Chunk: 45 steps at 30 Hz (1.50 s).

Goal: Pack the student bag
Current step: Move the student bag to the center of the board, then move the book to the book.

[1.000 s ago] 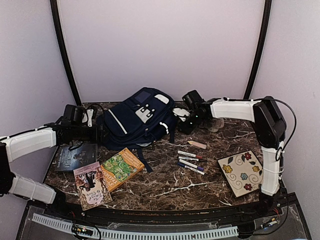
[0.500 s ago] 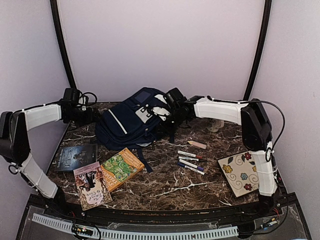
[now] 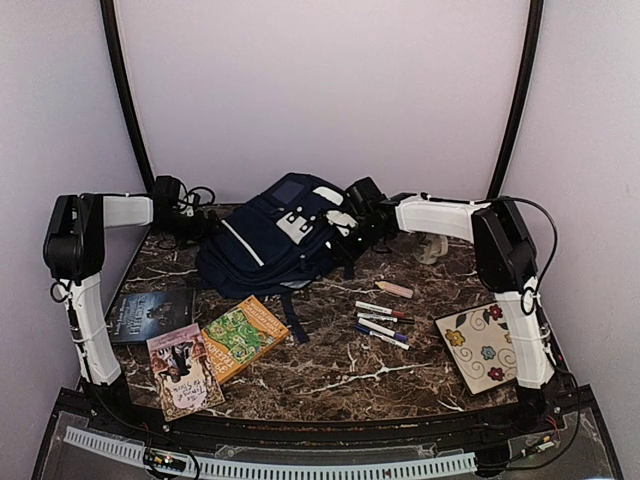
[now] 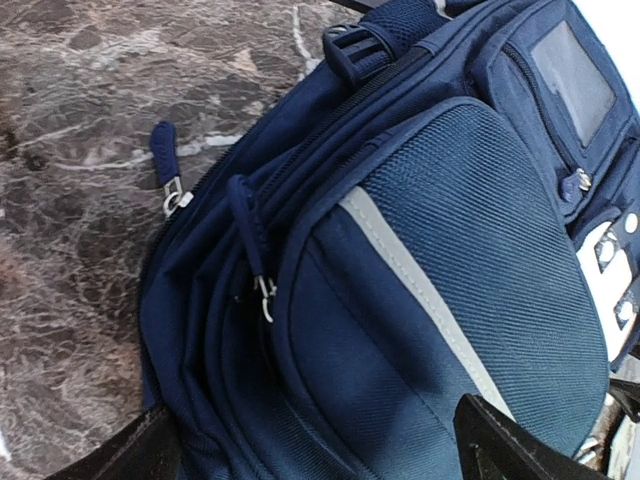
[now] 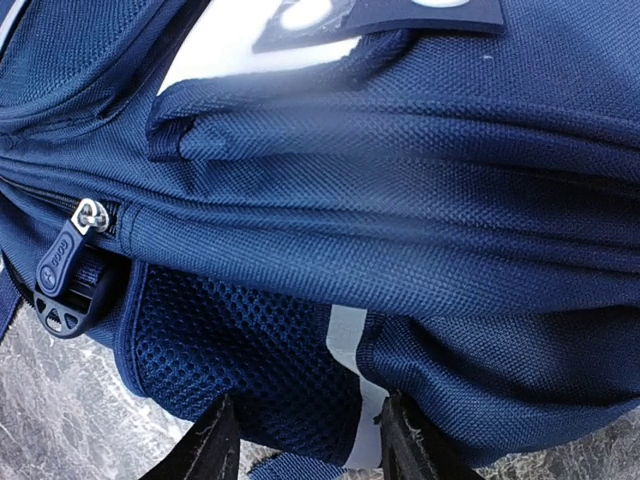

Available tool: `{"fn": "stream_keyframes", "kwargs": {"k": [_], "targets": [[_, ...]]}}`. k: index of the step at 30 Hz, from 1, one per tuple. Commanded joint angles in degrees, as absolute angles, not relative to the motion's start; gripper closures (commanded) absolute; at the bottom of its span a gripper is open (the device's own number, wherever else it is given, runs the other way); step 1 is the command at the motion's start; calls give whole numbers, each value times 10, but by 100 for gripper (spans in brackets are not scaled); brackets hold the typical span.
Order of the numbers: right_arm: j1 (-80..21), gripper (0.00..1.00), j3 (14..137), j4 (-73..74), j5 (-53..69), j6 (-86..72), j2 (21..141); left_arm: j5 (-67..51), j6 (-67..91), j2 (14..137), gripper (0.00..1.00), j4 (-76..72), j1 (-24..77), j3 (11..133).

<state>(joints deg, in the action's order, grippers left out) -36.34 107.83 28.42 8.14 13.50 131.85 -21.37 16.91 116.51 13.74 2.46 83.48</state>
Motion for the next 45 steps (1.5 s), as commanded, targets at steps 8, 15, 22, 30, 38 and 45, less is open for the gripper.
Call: {"fn": "stream_keyframes", "kwargs": {"k": [8, 15, 22, 30, 38, 45], "targets": [[-324, 51, 1083, 266, 61, 133, 1353, -300, 141, 1141, 10, 129, 144, 784], [-319, 50, 1085, 293, 76, 158, 1324, -297, 144, 1062, 12, 127, 237, 710], [-321, 49, 1042, 326, 114, 198, 1225, -242, 117, 928, 13, 214, 265, 663], [-373, 52, 950, 334, 180, 263, 1104, -179, 142, 814, 13, 284, 265, 614], [-444, 56, 894, 303, 262, 244, 1074, -179, 174, 771, 19, 323, 272, 535], [-516, 52, 850, 277, 282, 249, 1096, -227, 221, 718, 18, 365, 284, 490]]}}
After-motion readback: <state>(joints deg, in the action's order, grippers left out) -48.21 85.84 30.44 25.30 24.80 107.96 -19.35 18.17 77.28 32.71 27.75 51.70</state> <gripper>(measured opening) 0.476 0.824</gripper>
